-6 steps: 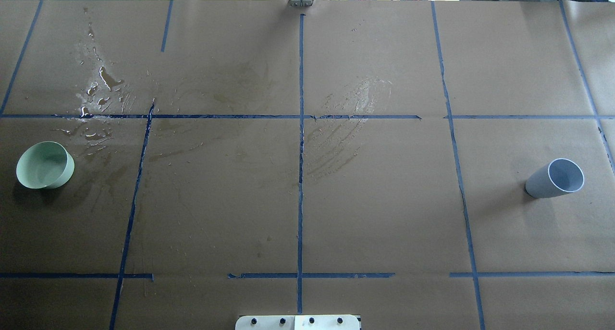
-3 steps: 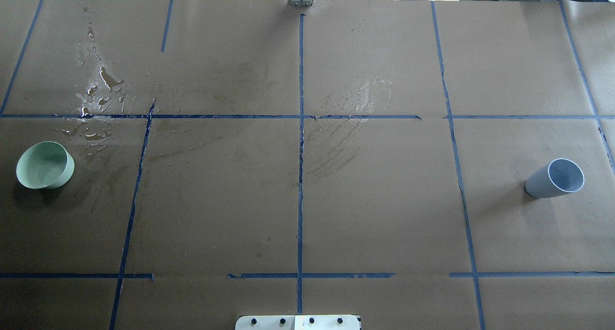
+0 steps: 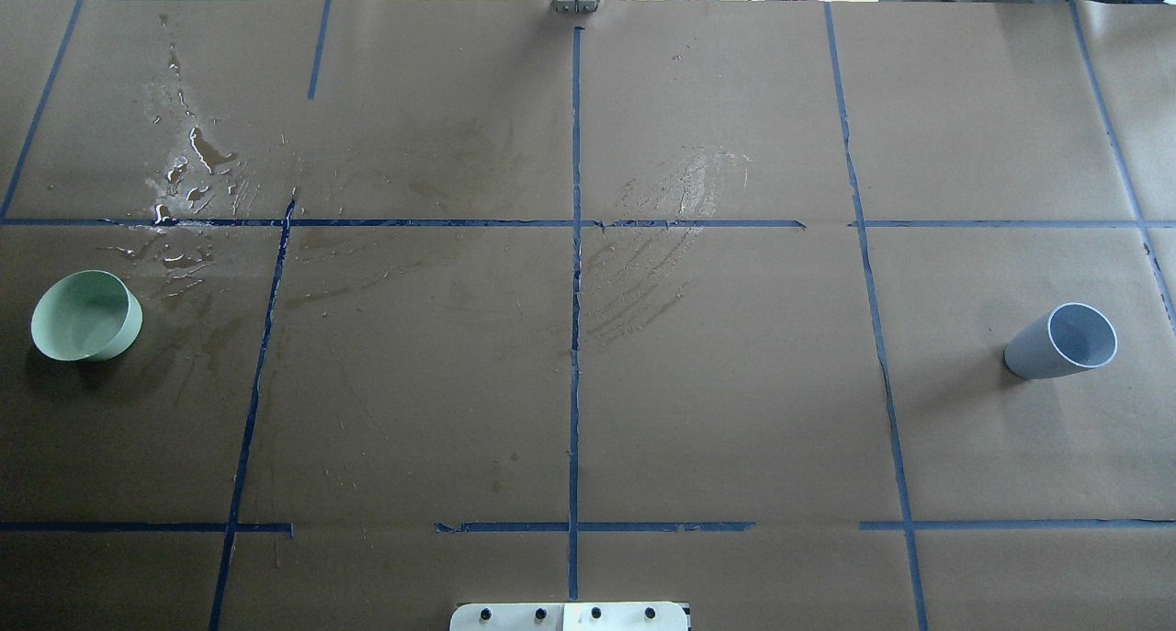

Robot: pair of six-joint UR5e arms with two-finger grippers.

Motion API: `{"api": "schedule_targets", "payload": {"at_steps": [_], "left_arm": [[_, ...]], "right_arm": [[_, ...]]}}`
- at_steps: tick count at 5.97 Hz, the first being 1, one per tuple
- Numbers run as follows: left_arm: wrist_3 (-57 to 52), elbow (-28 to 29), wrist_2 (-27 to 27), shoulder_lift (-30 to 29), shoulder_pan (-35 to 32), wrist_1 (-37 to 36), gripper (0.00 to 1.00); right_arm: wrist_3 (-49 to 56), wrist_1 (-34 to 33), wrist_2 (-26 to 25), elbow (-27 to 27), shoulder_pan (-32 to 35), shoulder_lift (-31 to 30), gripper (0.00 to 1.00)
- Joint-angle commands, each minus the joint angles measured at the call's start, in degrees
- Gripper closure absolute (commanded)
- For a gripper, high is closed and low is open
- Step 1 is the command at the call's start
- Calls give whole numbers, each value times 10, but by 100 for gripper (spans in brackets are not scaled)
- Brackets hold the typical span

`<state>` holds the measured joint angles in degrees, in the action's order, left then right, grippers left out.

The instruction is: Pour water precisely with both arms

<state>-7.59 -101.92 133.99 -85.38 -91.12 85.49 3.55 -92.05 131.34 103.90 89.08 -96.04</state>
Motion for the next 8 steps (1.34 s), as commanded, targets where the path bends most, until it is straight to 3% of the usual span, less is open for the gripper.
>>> {"api": "schedule_targets", "payload": {"at_steps": [1,4,6,8], "left_arm": [[67,-6,5,11,19,42,0],[326,31,2,62,134,286,0],[488,137,-7,62,214,510,0],[579,142,-67,61,290,563,0]], "right_arm": [[-4,-1,2,6,-1,4,0],[-6,-2,2,3,-2,3,0],[-6,-2,2,2,-1,3,0],[-6,-2,2,2,-1,2,0]]}}
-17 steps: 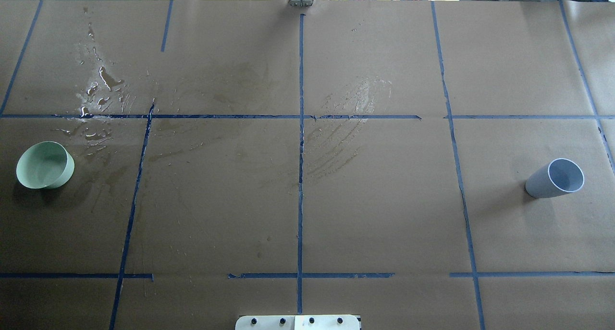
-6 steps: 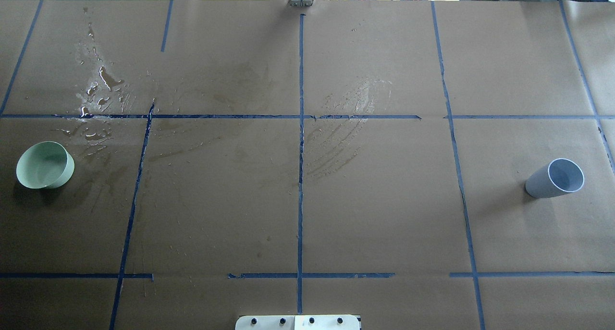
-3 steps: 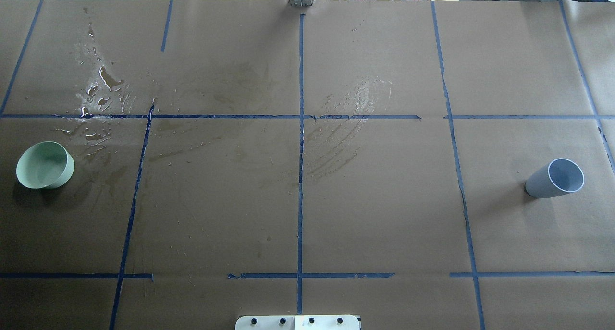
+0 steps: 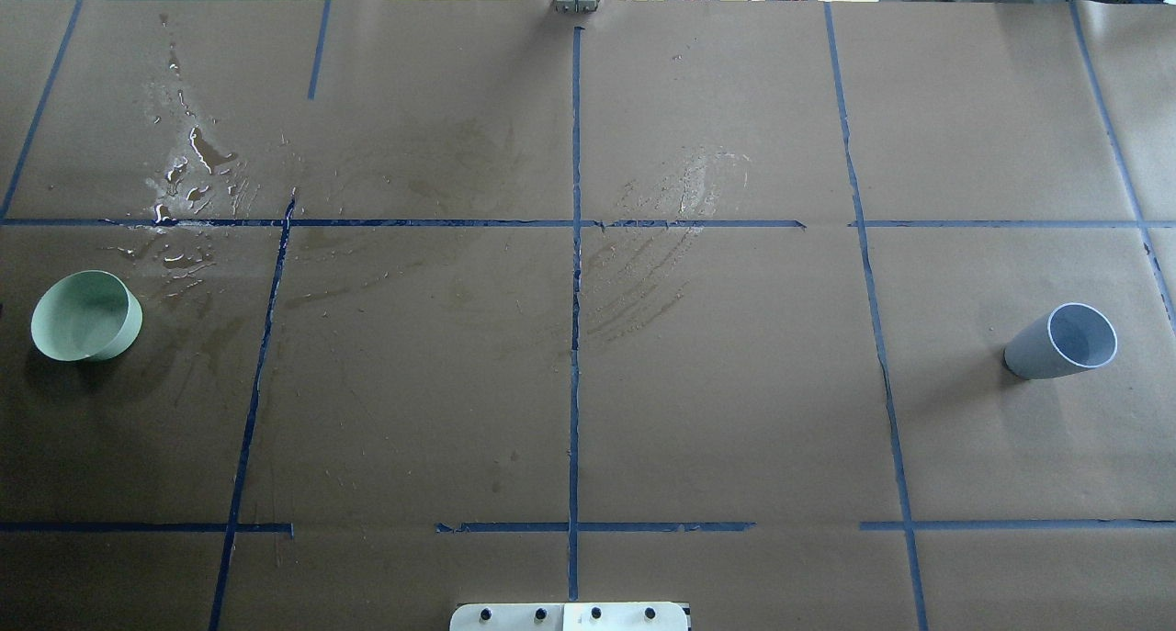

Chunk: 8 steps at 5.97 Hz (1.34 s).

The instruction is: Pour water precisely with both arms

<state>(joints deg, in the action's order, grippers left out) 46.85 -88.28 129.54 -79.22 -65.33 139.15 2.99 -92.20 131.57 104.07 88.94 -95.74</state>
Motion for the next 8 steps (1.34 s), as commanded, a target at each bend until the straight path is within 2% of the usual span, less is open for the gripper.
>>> {"api": "schedule_targets", "payload": {"at_steps": [1,3,4,5,6,8], "left_arm": [[55,5,-24,-4,48,26,0],[68,7,-25,-15,66,24,0],[72,8,-25,-20,67,23,24],[82,13,-25,-28,69,20,68],[84,15,-25,-30,69,20,91],[143,7,-13,-56,69,17,98]], "right_arm": [[0,0,-1,0,0,-1,0],[0,0,0,0,0,-2,0],[0,0,0,0,0,-2,0],[1,0,0,0,0,-3,0],[1,0,0,0,0,-3,0],[1,0,0,0,0,-3,0]]}}
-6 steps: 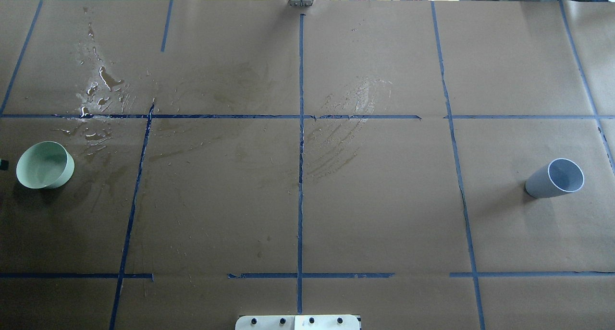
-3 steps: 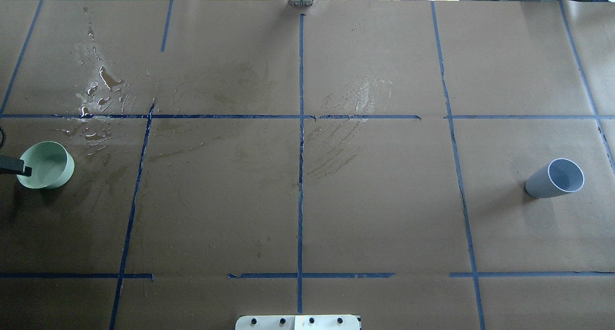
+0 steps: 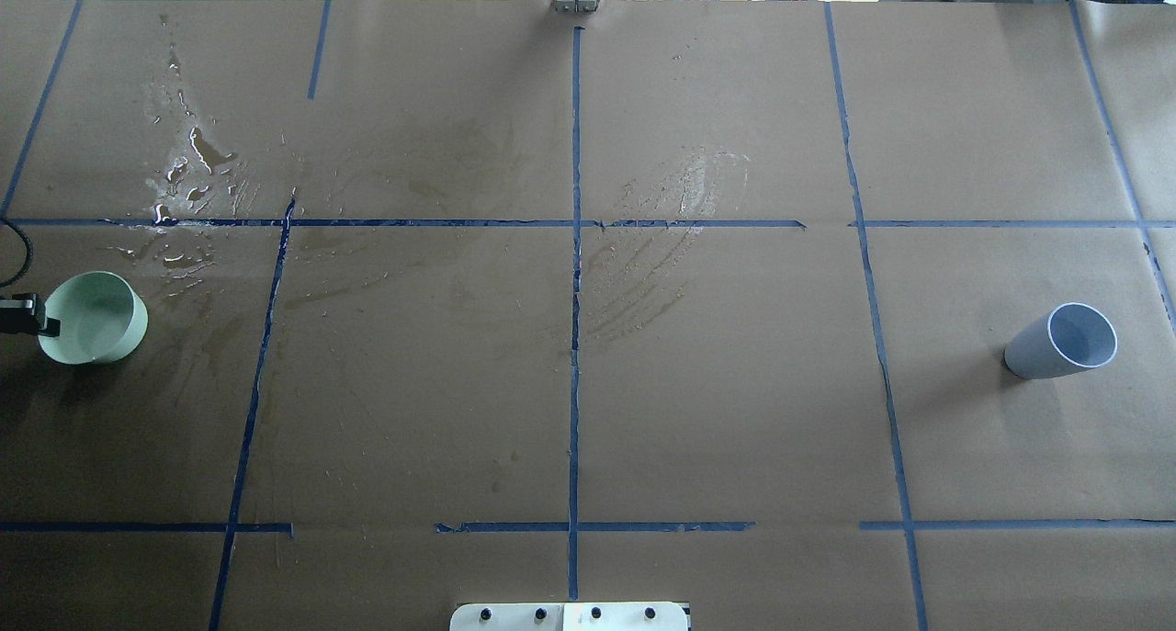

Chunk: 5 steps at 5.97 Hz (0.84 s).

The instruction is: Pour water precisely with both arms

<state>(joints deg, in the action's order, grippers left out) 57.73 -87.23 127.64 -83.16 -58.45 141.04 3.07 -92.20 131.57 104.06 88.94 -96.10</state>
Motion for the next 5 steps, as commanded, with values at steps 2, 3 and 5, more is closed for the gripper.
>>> {"api": "schedule_targets", "payload": {"at_steps": [2,3,5], "left_arm": [[90,-5,29,-79,1,-13,99],[104,-14,29,-136,8,-61,99],[169,-19,19,-264,63,-156,99]], "right_arm": [[0,0,0,0,0,-1,0],[0,0,0,0,0,-1,0],[-1,0,0,0,0,-1,0]]}}
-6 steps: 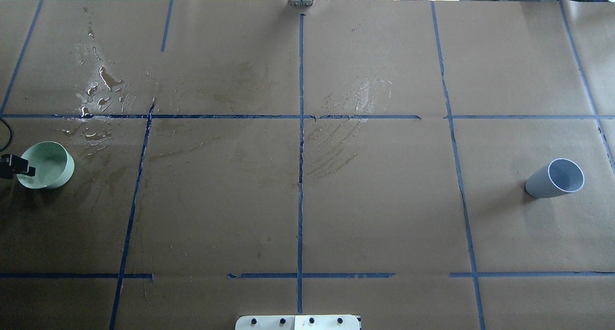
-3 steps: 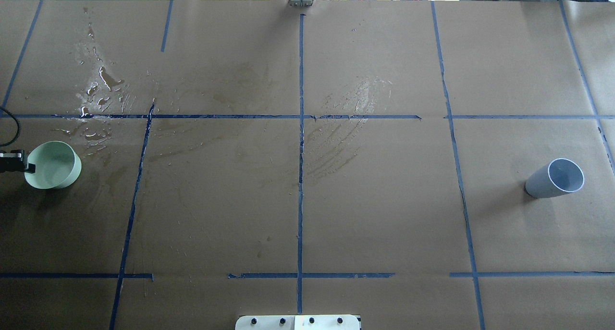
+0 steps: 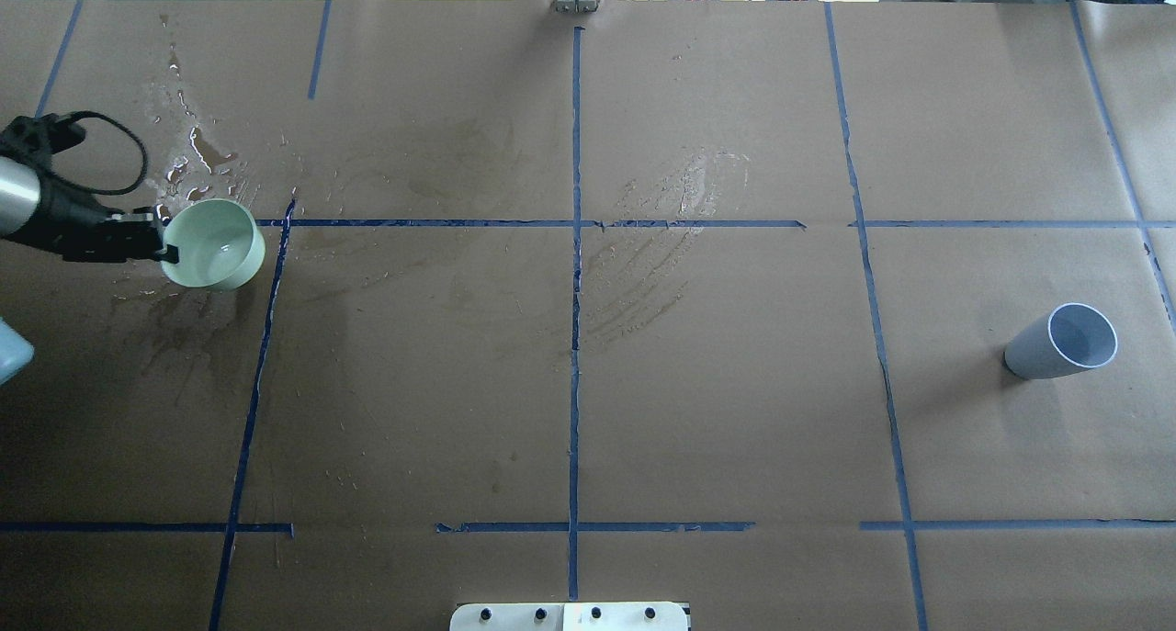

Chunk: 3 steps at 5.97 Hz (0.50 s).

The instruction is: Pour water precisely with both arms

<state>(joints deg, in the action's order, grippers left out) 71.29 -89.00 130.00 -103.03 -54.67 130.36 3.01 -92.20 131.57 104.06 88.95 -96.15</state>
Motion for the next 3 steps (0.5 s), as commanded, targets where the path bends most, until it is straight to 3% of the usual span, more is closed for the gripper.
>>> {"api": "schedule_targets", "payload": {"at_steps": [1,3], "left_arm": [[66,-1,-50,-120,68,-89,99],[111,6,-139,-228,165,-206,98]], "right_arm": [[-1,0,0,0,0,0,0],[-1,0,0,0,0,0,0]]}}
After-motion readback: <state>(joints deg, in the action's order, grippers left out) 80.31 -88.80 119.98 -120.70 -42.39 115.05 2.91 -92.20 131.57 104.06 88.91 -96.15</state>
